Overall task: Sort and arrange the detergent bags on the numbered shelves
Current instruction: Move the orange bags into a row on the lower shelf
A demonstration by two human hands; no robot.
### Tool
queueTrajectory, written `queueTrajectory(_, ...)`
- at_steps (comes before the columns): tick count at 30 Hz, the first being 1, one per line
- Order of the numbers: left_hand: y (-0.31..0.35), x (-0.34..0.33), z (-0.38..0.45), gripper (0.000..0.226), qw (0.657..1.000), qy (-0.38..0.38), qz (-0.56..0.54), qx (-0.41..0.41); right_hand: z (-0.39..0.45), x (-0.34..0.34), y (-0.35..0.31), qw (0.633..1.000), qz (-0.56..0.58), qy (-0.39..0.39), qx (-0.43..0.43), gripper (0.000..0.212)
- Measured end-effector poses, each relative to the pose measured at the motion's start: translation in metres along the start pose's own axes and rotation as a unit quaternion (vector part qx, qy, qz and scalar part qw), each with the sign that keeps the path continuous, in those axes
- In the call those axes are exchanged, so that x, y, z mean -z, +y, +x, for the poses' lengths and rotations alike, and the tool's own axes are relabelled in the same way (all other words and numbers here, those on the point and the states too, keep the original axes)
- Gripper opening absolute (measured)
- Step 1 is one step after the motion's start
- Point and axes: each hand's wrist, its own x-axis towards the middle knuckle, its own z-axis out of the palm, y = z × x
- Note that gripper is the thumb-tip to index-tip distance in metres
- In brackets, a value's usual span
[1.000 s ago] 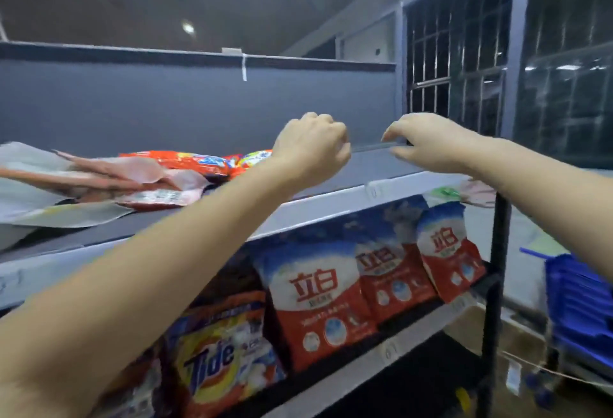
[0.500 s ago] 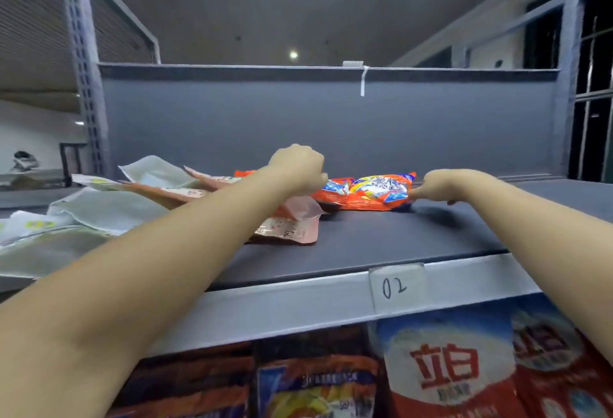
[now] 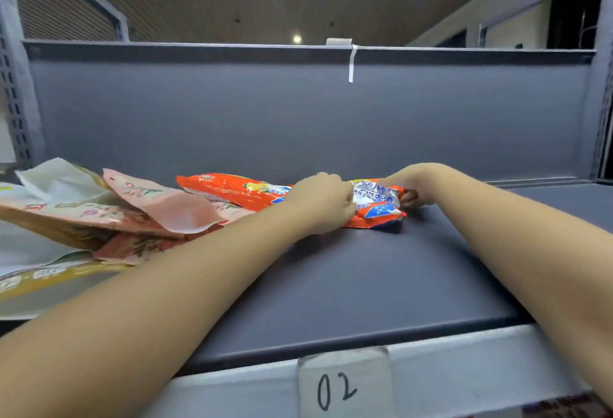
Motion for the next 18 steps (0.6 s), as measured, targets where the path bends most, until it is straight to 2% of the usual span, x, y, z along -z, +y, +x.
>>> queueTrajectory(3, 0.0, -0.001, -0.002, 0.032, 0.999, -0.002, -0.037, 0.019, 0.01, -0.008, -0.002, 1.0, 0.014, 0.026, 0.0, 0.035)
queueTrajectory(7, -0.001, -0.004, -0.004, 0.029, 0.996, -0.006, -0.07, 0.046, 0.015, -0.01, -0.005, 0.985, 0.165, 0.046, 0.027, 0.015)
queueTrajectory(8, -0.002, -0.004, -0.005, 0.028, 0.995, -0.003, -0.08, 0.053, 0.015, -0.011, -0.004, 0.975, 0.21, 0.066, 0.038, 0.008)
queueTrajectory(11, -0.004, 0.001, -0.007, 0.026, 0.988, 0.002, -0.125, 0.09, 0.011, -0.011, 0.005, 0.941, 0.299, 0.139, 0.073, 0.038)
queueTrajectory(12, -0.005, 0.004, -0.009, 0.027, 0.984, 0.005, -0.144, 0.104, 0.009, -0.01, 0.009, 0.931, 0.324, 0.148, 0.084, 0.042)
queueTrajectory(15, -0.003, 0.013, -0.017, 0.03, 0.97, -0.012, -0.203, 0.134, -0.019, -0.004, 0.017, 0.901, 0.381, 0.164, 0.124, 0.037)
queueTrajectory(18, 0.001, 0.024, -0.023, 0.046, 0.946, -0.072, -0.274, 0.159, -0.049, 0.01, 0.024, 0.862, 0.432, 0.173, 0.201, 0.024)
